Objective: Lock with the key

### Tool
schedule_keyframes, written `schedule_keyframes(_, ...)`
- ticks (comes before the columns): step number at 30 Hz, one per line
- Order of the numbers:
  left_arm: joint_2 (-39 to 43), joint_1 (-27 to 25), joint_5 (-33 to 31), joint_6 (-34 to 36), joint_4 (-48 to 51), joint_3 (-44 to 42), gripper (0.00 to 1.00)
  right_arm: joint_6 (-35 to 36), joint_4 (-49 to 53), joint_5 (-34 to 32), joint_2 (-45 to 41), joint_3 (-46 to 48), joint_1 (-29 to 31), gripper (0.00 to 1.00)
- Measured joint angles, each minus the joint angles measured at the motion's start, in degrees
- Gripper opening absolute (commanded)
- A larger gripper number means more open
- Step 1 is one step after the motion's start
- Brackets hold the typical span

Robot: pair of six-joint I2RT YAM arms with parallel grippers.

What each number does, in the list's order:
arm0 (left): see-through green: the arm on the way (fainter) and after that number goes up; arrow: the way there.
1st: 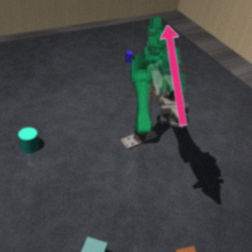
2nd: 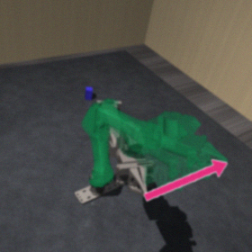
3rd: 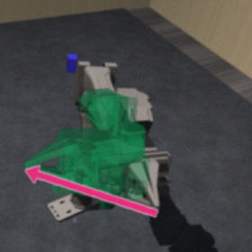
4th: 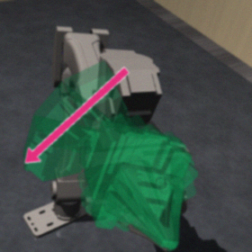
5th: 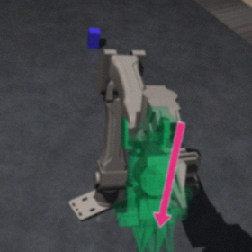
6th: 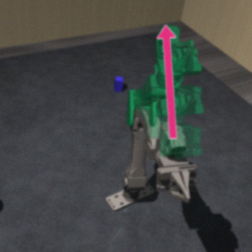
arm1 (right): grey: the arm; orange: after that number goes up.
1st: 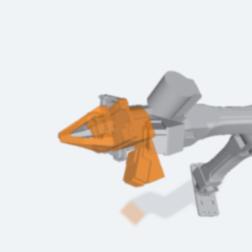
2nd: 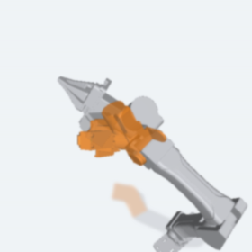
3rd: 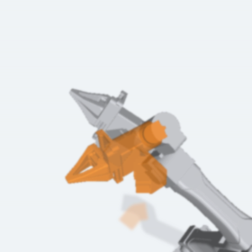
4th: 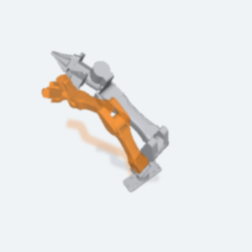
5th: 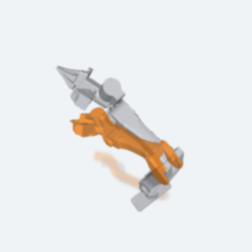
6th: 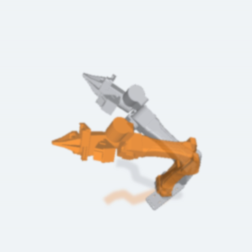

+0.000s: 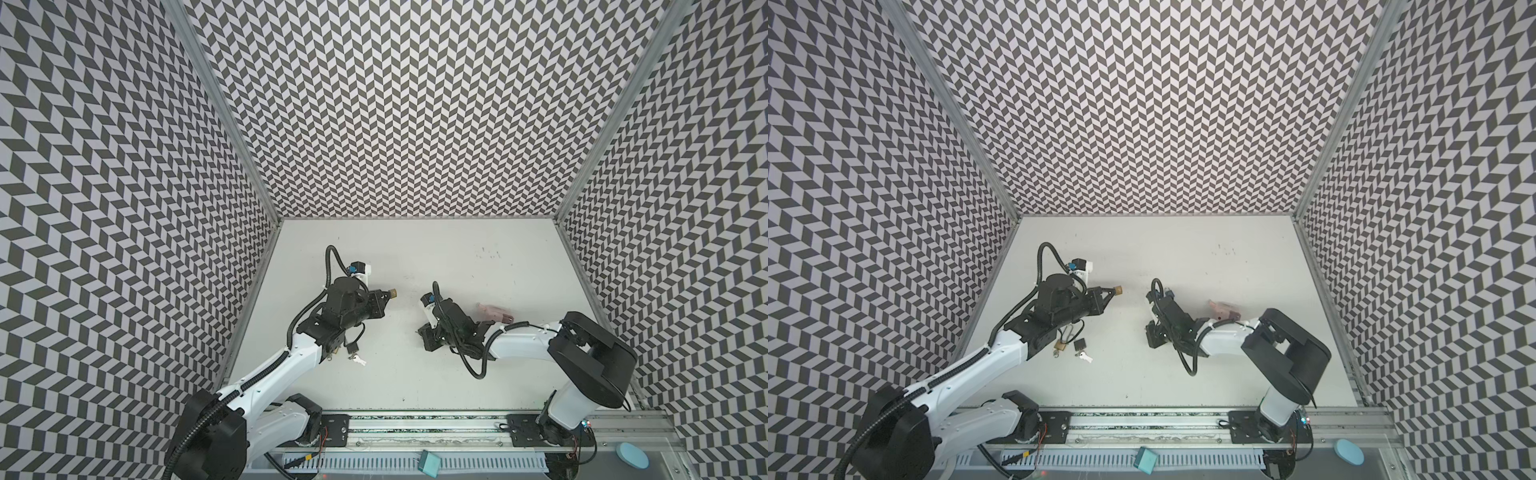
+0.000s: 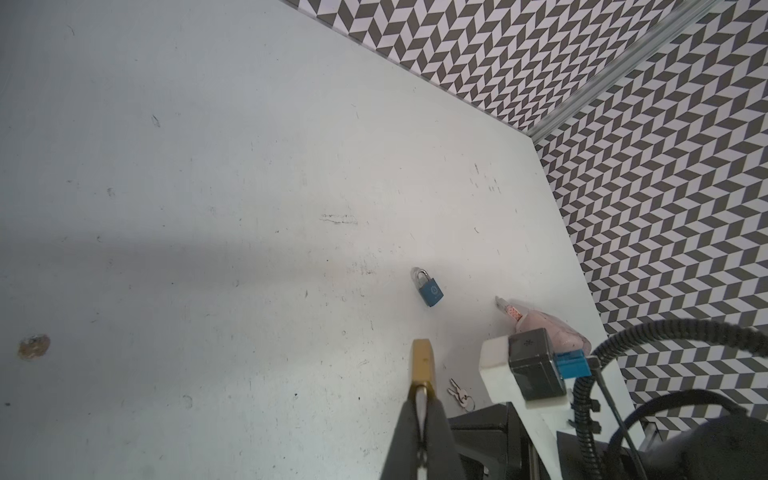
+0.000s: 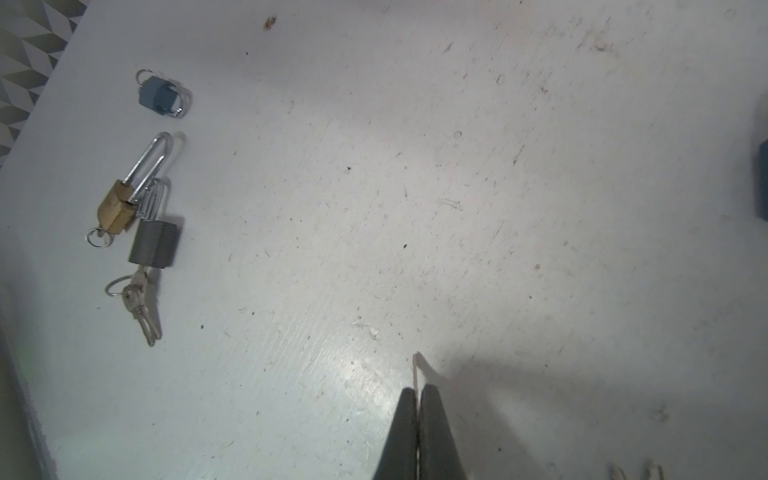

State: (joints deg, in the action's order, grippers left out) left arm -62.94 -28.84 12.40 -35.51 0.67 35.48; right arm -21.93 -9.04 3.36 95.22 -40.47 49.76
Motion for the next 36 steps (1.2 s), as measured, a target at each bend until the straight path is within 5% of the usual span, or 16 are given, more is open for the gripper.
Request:
schedule_keyframes(4, 0.0, 0.0, 0.3, 0.0, -0.2, 0.0, 0.0, 0.3, 0.1, 0.1, 0.1, -0.2, -0.1, 0.07)
schedule_keyframes(12, -0.3, 0.2, 0.5, 0.5, 0.3, 0.3, 0.0, 2.0, 1.4, 1.4, -1.9, -0.4, -1.2, 0.44)
schedule_keyframes(19, -0.4, 2.6, 3.0, 3.4, 2.8, 5.3, 0.0, 3.6, 4.0, 0.0, -15.7, 0.2, -4.1, 0.48)
schedule_keyframes(31, -3.6, 3.4, 21.6, 15.2, 8.4, 18.9, 0.0, 13.1, 4.7, 13.0, -36.8, -0.8, -9.8, 0.72)
schedule_keyframes(36, -4.7, 2.6, 27.2, 17.7, 10.2, 21.0, 0.0, 21.9, 7.7, 11.8, -37.1, -5.7, -7.1, 1.0)
